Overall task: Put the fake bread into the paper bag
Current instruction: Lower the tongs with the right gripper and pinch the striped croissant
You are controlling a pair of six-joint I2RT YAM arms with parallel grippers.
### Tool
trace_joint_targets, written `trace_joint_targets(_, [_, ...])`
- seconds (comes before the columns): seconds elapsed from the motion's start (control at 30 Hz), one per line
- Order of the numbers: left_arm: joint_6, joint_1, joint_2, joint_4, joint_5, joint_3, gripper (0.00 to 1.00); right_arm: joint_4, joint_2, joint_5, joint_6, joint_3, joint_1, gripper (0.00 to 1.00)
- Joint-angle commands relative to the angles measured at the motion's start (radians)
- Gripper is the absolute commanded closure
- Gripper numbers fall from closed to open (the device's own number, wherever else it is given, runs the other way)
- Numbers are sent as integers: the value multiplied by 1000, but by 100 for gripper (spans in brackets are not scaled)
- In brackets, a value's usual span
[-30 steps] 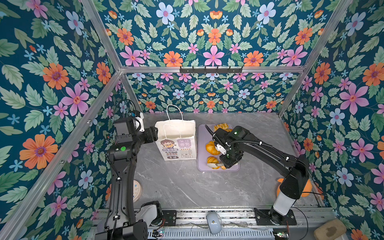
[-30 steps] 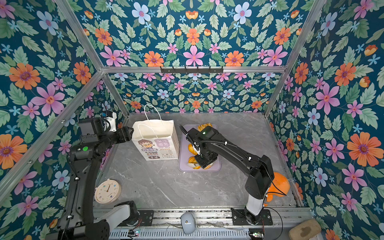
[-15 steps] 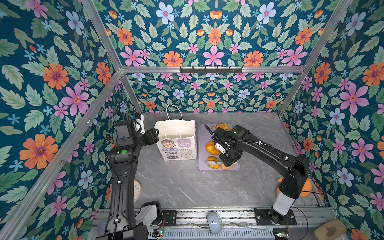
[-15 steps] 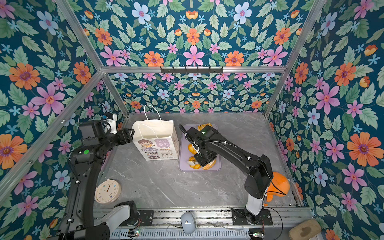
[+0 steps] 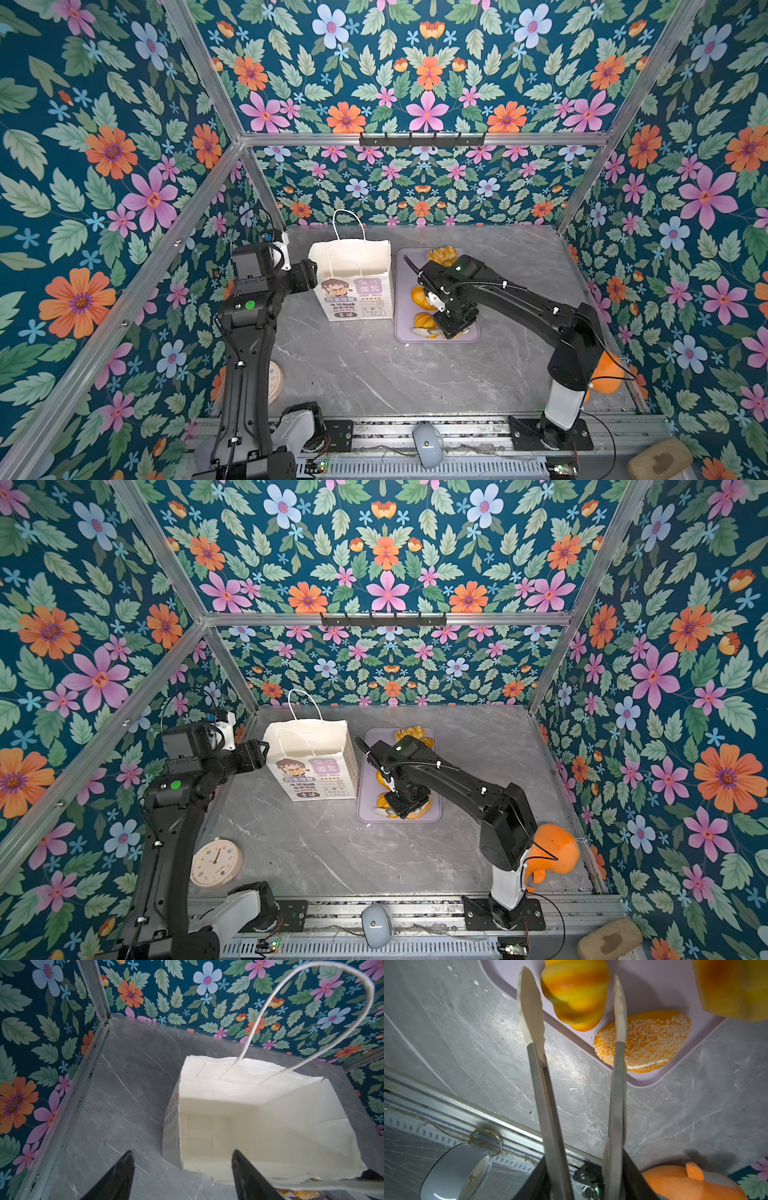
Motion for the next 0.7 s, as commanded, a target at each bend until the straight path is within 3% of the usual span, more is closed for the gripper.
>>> trace_joint_targets(0.0, [2, 0, -1, 22, -1, 1, 25, 2, 5, -3, 7, -3, 2, 56])
trace_joint_targets(0.67, [-10, 0, -21, 53, 25, -18, 25, -71, -105, 36, -46, 132, 9, 72])
